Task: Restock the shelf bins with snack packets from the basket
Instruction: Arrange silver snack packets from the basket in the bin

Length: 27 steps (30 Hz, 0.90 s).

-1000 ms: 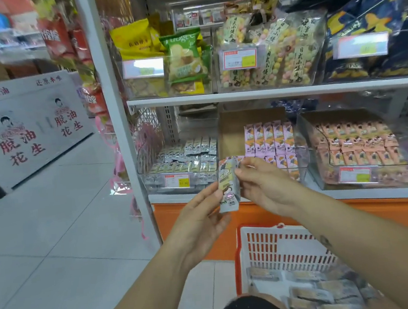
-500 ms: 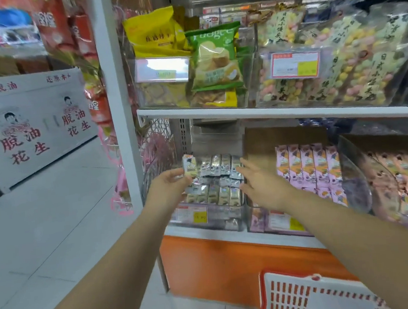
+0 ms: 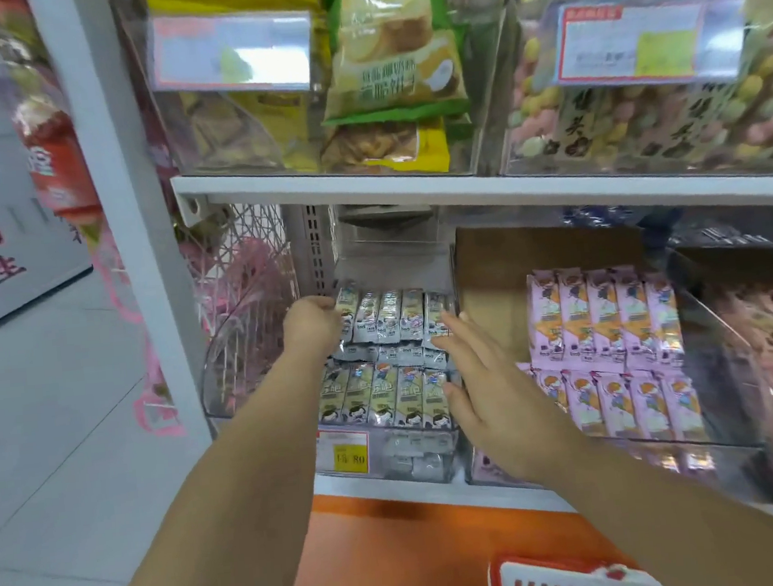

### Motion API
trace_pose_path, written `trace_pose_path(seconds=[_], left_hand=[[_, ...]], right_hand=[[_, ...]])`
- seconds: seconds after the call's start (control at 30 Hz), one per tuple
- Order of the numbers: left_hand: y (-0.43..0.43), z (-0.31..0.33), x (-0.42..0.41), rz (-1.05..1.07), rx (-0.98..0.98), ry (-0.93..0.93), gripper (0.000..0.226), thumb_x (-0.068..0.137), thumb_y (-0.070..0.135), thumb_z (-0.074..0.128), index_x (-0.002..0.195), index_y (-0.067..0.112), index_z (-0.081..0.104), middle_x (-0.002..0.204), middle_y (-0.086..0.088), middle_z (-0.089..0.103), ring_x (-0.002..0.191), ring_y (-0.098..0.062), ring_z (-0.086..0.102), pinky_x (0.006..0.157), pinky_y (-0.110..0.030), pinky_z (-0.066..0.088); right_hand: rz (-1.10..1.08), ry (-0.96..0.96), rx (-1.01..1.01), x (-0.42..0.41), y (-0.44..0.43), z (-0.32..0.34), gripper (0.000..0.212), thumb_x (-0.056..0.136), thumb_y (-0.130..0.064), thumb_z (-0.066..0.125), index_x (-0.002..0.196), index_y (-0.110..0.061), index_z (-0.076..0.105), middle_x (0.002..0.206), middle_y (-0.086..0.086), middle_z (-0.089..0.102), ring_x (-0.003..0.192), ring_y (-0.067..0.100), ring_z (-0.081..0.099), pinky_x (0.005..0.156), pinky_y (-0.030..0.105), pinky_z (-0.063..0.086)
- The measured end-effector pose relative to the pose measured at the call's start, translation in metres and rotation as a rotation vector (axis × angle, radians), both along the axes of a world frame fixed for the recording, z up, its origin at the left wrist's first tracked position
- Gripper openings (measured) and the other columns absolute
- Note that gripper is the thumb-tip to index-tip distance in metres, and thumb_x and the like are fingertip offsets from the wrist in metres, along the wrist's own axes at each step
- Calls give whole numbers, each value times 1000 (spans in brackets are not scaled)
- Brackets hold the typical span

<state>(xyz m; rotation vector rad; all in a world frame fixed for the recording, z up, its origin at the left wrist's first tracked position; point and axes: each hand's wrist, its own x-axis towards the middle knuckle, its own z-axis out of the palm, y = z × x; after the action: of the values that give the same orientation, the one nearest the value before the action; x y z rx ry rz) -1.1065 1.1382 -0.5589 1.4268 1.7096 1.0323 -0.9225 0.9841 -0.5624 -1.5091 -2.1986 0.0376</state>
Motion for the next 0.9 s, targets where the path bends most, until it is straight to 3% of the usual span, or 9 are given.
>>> trace_pose_path(seconds=[0.1, 0.27, 0.33, 0.43, 0.5, 0.57, 0.67, 0.77, 0.9], left_hand=[[10, -9, 2, 13, -18, 51, 28, 95, 6, 51, 122, 5, 60, 127, -16, 58, 103, -31, 59, 90, -35, 50], [11, -7, 1, -75, -62, 124, 33, 97, 7, 48, 130, 4, 55, 138, -16, 50, 120, -33, 50, 101, -33, 39], [-2, 0, 2, -108, -56, 219, 37, 99, 10, 46, 135, 7, 50, 140, -16, 48, 108, -33, 57, 90, -33, 47], [-35, 12, 3, -95, 67, 259, 41, 99, 10, 44, 140, 11, 44, 138, -14, 51, 60, -18, 54, 52, -26, 45], [-68, 14, 6, -70, 262, 210, 39, 98, 10, 45, 136, 14, 49, 137, -8, 52, 75, -16, 57, 67, -28, 51], [-110, 10, 9, -67, 482, 124, 33, 97, 10, 45, 127, 19, 56, 128, 1, 55, 100, -11, 55, 87, -29, 48], [-179, -18, 20, -210, 700, 62, 27, 93, 9, 45, 111, 17, 63, 102, 9, 60, 90, -1, 54, 81, -15, 45], [-230, -83, 37, -367, 591, 111, 25, 88, 10, 48, 104, 20, 65, 96, 11, 62, 83, 0, 55, 78, -9, 42], [-263, -168, 62, -526, 191, 183, 37, 91, 8, 52, 124, 23, 57, 120, 6, 55, 105, -14, 57, 90, -29, 45]], right_hand=[[10, 21, 6, 0, 1, 0, 46, 101, -25, 35, 147, -18, 29, 159, -11, 5, 136, -11, -14, 103, 8, 4], [17, 25, 24, 2, 3, -5, 44, 101, -25, 36, 145, -17, 32, 158, -9, 8, 136, -11, -13, 104, 11, 6], [20, 22, 15, 3, 3, -4, 45, 102, -26, 35, 146, -17, 30, 159, -9, 6, 136, -10, -14, 106, 13, 8], [5, 48, -23, 4, 4, -3, 48, 102, -28, 35, 148, -20, 25, 159, -11, 1, 139, -5, -12, 113, 19, 7], [-12, 54, -29, 5, 2, -2, 49, 102, -31, 37, 149, -21, 26, 159, -9, 3, 144, 3, -4, 118, 27, 8], [12, 94, 86, 5, -10, -2, 44, 100, -30, 41, 142, -18, 41, 156, -1, 23, 143, 13, 18, 117, 30, 17], [65, 204, 313, 7, -46, -15, 29, 91, -19, 49, 113, -8, 64, 123, 8, 60, 114, 18, 49, 101, 25, 36], [88, 203, 258, 21, -88, -51, 21, 88, -18, 51, 95, -9, 68, 92, 3, 67, 87, 17, 58, 80, 25, 45], [-51, 162, -93, 59, -127, -115, 19, 90, -26, 49, 89, -19, 67, 73, -13, 60, 65, 8, 54, 65, 26, 45]])
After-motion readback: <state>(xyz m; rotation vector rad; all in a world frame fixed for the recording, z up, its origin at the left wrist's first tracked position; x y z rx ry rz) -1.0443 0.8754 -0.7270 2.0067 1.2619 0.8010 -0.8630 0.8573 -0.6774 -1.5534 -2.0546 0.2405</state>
